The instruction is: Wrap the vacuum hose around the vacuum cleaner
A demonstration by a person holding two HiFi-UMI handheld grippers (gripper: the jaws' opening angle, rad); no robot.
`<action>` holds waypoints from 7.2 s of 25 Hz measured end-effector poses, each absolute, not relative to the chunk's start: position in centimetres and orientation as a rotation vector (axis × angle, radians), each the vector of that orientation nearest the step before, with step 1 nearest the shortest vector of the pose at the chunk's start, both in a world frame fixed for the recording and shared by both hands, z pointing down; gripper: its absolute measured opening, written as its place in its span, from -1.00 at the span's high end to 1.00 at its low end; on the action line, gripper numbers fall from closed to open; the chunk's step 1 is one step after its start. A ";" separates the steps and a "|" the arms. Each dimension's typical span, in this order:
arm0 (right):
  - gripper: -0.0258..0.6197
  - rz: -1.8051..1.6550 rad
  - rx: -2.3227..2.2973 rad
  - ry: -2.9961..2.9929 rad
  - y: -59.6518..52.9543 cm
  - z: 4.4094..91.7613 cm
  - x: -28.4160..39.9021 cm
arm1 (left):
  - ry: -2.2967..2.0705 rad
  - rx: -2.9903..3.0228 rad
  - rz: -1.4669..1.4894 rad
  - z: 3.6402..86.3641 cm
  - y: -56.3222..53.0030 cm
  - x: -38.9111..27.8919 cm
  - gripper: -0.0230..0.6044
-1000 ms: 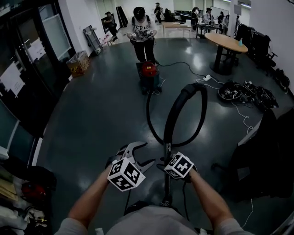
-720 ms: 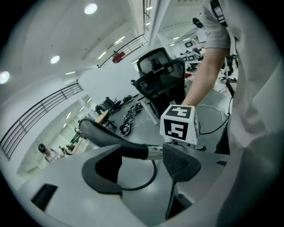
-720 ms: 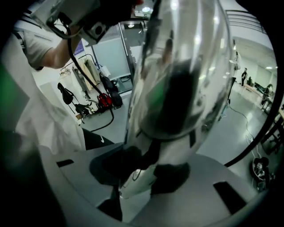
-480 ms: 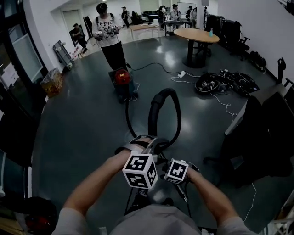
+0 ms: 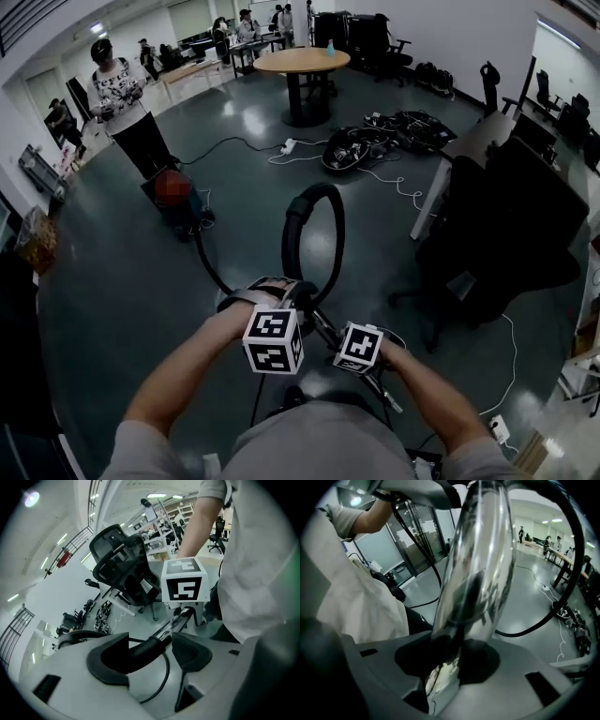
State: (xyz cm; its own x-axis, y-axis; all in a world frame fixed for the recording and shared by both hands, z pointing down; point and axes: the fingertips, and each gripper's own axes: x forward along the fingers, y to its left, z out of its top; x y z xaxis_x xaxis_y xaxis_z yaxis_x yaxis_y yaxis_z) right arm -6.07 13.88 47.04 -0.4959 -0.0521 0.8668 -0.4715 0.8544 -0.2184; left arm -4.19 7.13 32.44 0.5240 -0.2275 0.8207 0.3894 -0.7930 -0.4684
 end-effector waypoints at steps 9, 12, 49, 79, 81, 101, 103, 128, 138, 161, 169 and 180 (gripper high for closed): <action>0.49 0.690 0.575 -2.053 10.5 47.4 -10.8 | -0.259 -2.231 -1.203 34.4 3.2 -8.8 -0.01; 0.53 0.767 0.643 -2.085 9.4 46.8 -12.8 | -0.269 -2.258 -1.238 34.8 1.9 -11.3 -0.01; 0.65 0.349 0.047 -1.924 -3.6 47.5 -13.5 | -0.382 -2.426 -1.683 44.8 -5.3 -14.5 0.38; 0.29 0.410 0.430 -2.624 -15.6 35.4 -4.1 | 0.535 -2.816 -1.850 48.0 -13.5 -12.6 0.38; 0.29 0.474 0.491 -2.617 -15.8 36.0 -4.5 | 0.606 -2.848 -1.811 47.9 -14.6 -13.2 0.38; 0.10 1.237 1.037 -2.534 -27.3 38.2 -18.5 | 0.868 -3.095 -1.296 42.9 -24.4 -22.7 0.38; 0.10 1.287 1.068 -2.519 -28.4 38.3 -20.0 | 0.906 -3.116 -1.255 42.5 -25.2 -24.1 0.38; 0.45 1.383 0.966 -2.614 -33.8 37.5 -29.0 | 0.949 -3.104 -1.151 42.2 -25.6 -26.4 0.30; 0.47 1.346 0.949 -2.560 -37.7 39.1 -20.3 | 0.988 -3.023 -1.215 39.4 -28.0 -24.5 0.18; 0.48 0.656 0.506 -2.392 -40.8 39.9 -14.6 | 0.888 -2.470 -1.046 27.6 -40.7 -15.0 0.19; 0.48 0.555 0.358 -2.284 -43.1 40.9 -19.1 | 0.661 -2.323 -1.168 26.1 -44.7 -18.3 0.19; 0.48 0.386 0.164 -2.060 -46.6 42.6 -27.0 | 0.419 -2.274 -1.344 28.2 -50.2 -27.4 0.19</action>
